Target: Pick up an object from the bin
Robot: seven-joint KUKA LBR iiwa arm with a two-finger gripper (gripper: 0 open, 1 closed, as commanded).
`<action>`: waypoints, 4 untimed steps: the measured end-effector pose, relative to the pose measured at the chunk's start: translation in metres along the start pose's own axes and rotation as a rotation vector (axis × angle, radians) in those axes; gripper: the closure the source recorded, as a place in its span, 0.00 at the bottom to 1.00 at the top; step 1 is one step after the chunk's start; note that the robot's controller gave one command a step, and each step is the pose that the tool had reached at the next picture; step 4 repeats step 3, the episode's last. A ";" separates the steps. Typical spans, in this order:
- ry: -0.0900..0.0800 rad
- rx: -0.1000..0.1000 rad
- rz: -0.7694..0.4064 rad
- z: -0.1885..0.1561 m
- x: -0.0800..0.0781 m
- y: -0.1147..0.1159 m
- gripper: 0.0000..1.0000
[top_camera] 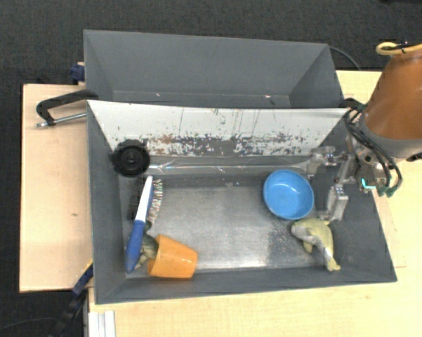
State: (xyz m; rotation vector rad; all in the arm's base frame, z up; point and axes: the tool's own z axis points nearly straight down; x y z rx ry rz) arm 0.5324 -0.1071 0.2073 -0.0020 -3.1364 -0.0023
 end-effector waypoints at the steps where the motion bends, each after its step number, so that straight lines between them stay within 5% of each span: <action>1: 0.000 -0.002 0.081 0.126 -0.017 0.006 0.00; 2: -0.008 0.000 0.080 0.121 -0.020 0.005 1.00; 3: -0.022 0.003 0.077 -0.064 -0.037 0.005 1.00; 4: -0.022 0.003 0.077 -0.064 -0.037 0.005 1.00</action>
Offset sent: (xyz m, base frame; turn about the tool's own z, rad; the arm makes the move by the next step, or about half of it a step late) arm 0.0176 0.0046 -0.1226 0.0816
